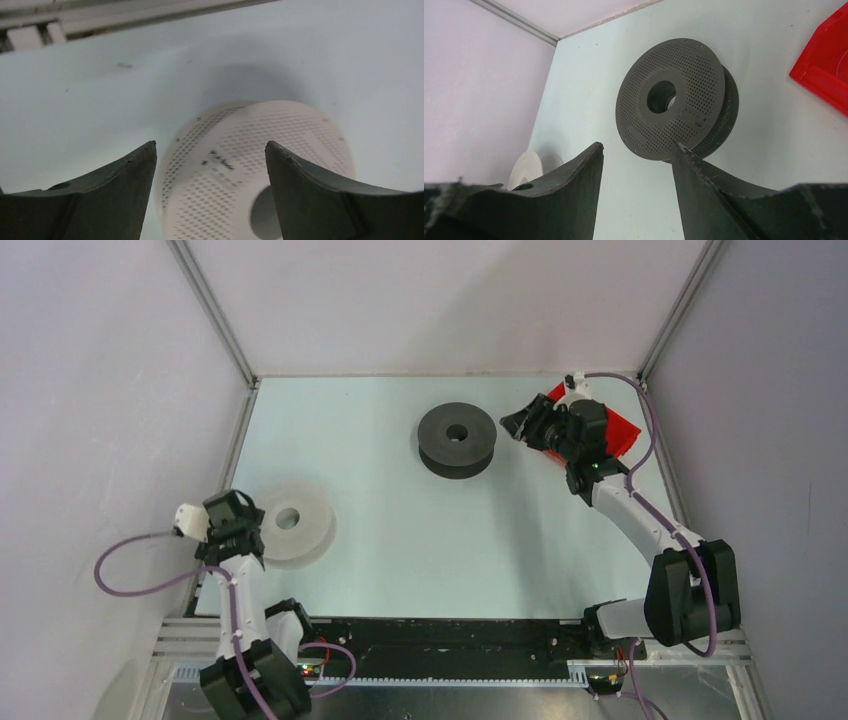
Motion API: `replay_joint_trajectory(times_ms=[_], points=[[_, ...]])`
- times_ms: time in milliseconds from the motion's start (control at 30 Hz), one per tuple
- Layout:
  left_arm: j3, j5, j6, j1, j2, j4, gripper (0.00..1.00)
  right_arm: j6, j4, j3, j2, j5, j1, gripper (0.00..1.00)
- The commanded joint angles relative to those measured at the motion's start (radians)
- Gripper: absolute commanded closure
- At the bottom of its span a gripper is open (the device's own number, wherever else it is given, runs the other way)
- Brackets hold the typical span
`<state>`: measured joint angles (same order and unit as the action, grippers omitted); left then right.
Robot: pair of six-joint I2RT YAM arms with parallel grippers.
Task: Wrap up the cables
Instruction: Pick up the cable reel from the center of the board.
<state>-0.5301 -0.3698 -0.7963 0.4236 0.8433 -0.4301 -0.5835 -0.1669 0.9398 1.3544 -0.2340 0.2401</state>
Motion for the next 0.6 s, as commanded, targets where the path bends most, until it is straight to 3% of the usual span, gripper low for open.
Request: replay_joint_trajectory(times_ms=[0,200,433,500,567], points=[[0.082,0.115,-0.101,0.081,-0.033,0.039,0.16,-0.026,-0.091,-0.015,-0.031,-0.060,-0.020,0.44],[0.205,0.336,-0.108,0.101,-0.051,0.271,0.14,-0.063,-0.126,-0.042,-0.050,-0.072,-0.033,0.45],[0.341,0.542,-0.187,0.098,-0.056,0.599,0.25,-0.072,-0.133,-0.056,-0.054,-0.076,-0.041,0.45],[0.351,0.569,-0.204,0.095,-0.027,0.632,0.33,-0.076,-0.137,-0.057,-0.052,-0.078,-0.042,0.44],[0.354,0.594,-0.212,0.093,-0.009,0.657,0.50,-0.078,-0.141,-0.058,-0.049,-0.082,-0.041,0.45]])
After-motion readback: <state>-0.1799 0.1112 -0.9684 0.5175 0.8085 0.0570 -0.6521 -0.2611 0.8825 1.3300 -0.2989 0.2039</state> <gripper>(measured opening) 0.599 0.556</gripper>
